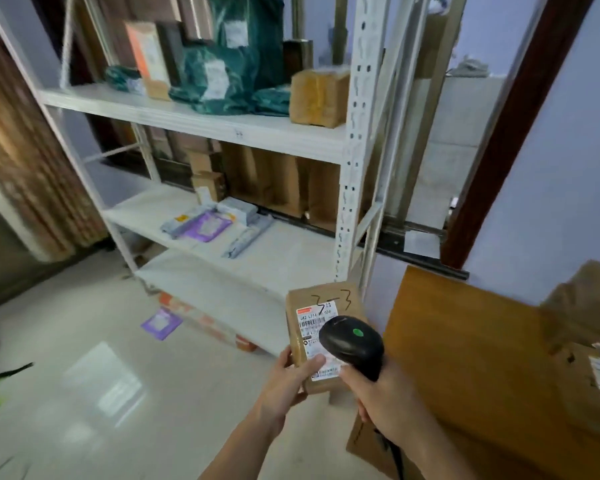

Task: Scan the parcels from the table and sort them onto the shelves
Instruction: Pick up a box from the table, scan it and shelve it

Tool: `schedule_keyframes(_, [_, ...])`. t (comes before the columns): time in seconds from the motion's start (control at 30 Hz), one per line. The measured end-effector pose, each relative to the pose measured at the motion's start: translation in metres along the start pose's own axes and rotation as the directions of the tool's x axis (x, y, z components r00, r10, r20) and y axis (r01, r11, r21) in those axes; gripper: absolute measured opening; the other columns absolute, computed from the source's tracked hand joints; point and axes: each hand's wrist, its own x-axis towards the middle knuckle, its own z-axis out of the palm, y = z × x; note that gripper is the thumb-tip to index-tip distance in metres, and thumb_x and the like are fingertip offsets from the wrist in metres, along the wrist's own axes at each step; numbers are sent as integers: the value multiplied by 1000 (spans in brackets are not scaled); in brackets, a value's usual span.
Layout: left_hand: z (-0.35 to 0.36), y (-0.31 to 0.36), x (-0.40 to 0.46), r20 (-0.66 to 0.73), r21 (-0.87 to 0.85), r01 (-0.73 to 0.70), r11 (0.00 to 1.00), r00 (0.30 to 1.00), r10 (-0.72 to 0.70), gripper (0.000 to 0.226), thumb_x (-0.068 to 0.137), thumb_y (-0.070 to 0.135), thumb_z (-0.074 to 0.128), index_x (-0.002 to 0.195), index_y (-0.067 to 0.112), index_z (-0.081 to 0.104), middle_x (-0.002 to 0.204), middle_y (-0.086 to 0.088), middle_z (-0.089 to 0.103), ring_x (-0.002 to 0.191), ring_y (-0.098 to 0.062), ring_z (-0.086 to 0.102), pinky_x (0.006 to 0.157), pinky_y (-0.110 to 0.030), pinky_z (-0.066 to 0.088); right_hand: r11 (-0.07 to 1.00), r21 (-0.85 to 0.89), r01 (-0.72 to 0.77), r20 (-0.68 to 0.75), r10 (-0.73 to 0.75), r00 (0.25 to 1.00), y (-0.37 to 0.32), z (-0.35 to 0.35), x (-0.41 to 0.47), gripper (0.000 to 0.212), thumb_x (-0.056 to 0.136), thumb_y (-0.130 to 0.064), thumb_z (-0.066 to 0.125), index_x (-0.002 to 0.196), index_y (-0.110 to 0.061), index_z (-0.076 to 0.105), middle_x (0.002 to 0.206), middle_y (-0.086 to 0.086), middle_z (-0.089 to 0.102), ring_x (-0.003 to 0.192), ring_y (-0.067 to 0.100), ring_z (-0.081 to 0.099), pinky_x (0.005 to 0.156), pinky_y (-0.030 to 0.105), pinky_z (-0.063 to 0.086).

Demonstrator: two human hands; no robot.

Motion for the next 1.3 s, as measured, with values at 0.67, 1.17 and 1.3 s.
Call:
schedule_keyframes(0.67, [-194, 89, 93, -391, -217, -154, 964, 919, 59, 44, 87, 42, 80, 128, 32, 66, 110, 12, 80, 105, -15, 75, 86, -40, 55, 987, 12, 160, 165, -159, 973, -132, 121, 175, 8, 93, -23, 63, 86, -25, 60, 49, -10, 60, 43, 9, 55, 50, 22, 51])
schedule_keyframes(1.17, [-302, 144, 246, -303, -225, -77, 971, 953, 6, 47, 83, 35, 85, 123, 23, 63, 101, 7, 81, 93, -12, 75, 70, -32, 52, 999, 24, 24, 49, -26, 998, -176, 200, 322, 14, 92, -25, 65, 87, -37, 59, 58, -14, 61, 50, 6, 59, 57, 26, 54])
schedule_keyframes(1.3, [-319, 165, 300, -210, -167, -23, 986, 978, -13, 61, 80, 39, 88, 128, 17, 59, 107, -3, 78, 94, -16, 73, 67, -32, 51, 998, 49, -35, 1, 35, 999, -184, 209, 358, 9, 94, -24, 65, 97, -31, 60, 59, -12, 60, 53, 5, 59, 59, 20, 49])
